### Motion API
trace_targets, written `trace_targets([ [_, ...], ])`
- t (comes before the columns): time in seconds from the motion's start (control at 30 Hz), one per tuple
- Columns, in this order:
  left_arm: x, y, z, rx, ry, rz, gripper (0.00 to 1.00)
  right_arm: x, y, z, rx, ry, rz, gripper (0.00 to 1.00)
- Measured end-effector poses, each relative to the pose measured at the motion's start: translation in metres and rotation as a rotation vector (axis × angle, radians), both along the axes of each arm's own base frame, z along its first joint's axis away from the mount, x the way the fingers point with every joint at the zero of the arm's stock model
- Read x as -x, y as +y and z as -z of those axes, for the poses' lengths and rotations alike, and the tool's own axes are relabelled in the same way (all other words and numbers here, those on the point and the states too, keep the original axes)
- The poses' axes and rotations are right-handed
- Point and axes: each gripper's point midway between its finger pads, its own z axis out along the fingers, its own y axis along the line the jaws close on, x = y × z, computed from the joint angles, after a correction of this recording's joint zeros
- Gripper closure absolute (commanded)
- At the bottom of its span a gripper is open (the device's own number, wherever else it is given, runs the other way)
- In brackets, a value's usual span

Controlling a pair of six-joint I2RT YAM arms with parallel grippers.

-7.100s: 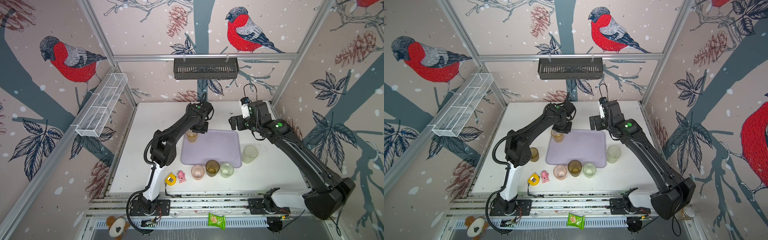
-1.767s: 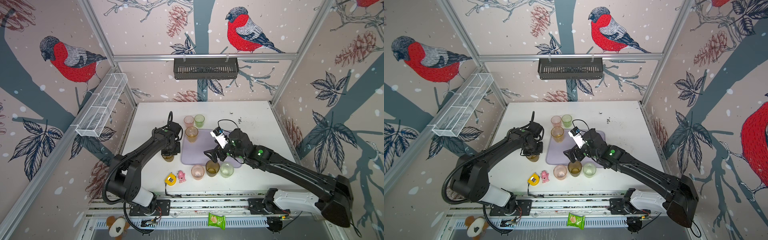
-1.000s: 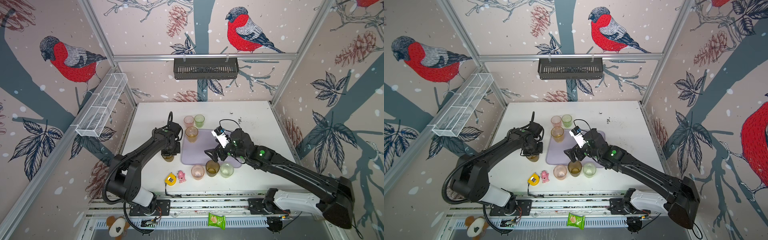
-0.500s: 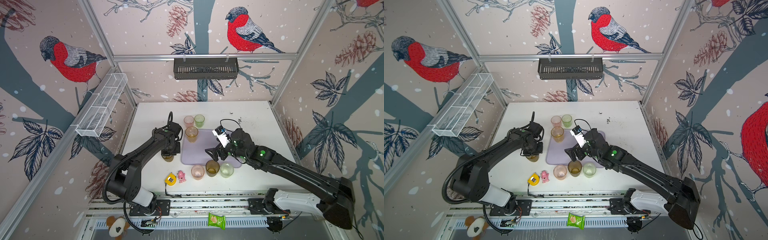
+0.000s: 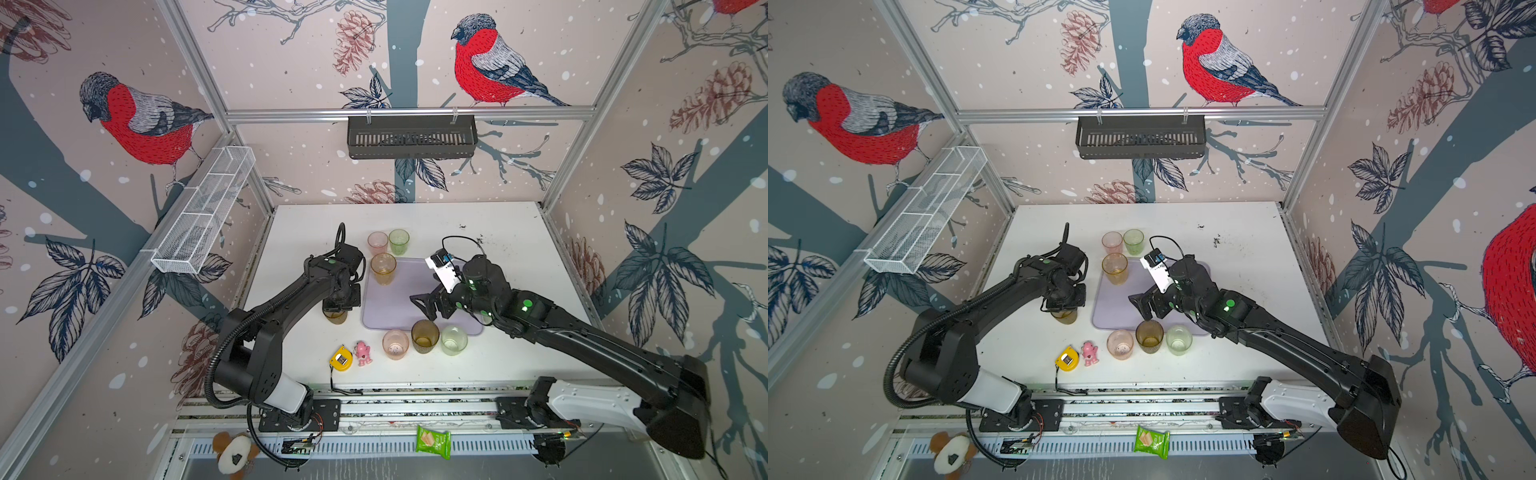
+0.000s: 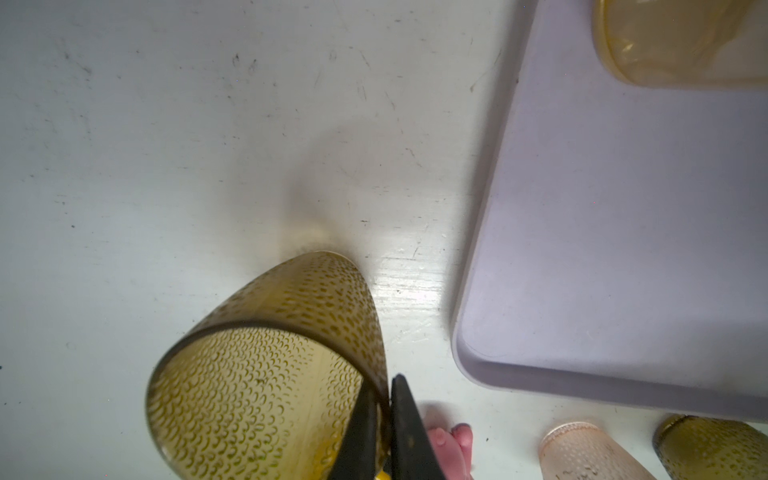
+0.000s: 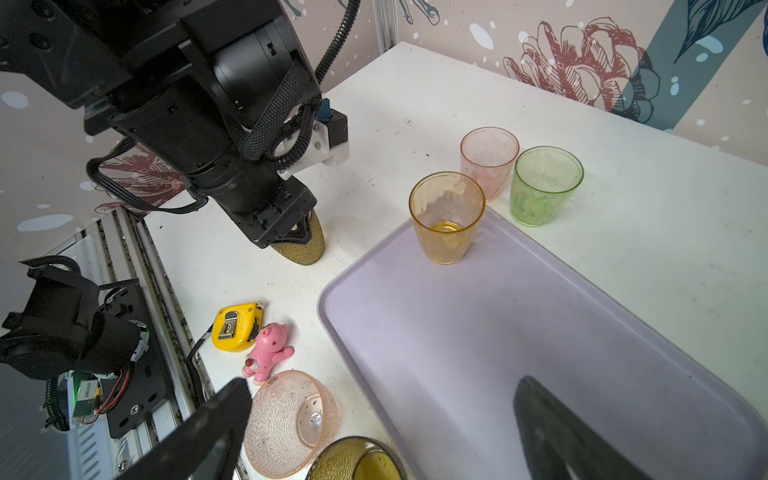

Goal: Place the glasses into the tray
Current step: 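Close the left gripper on the olive textured glass rim, then lift the olive glass and carry it onto the tray edge nearest the robot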

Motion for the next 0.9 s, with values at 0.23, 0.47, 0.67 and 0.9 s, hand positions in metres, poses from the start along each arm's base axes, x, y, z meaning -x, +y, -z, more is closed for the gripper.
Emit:
trace_targets([
  [0.23, -0.002, 0.002, -0.003, -0.011, -0.010, -0.002, 0.92, -0.003, -0.001, -0.004, -0.003, -0.011, 0.013, 0.00],
  [0.47, -0.007, 0.001, -0.012, -0.006, -0.032, -0.003, 0.93, -0.003, -0.003, -0.008, -0.009, -0.020, 0.020, 0.00],
  [0.67, -0.009, -0.001, -0.024, 0.000, -0.048, 0.003, 0.93, -0.004, -0.003, -0.010, -0.012, -0.021, 0.026, 0.01],
  [0.9, -0.010, -0.004, -0.033, 0.015, -0.051, 0.008, 0.93, -0.009, -0.007, -0.009, -0.013, -0.015, 0.055, 0.00],
])
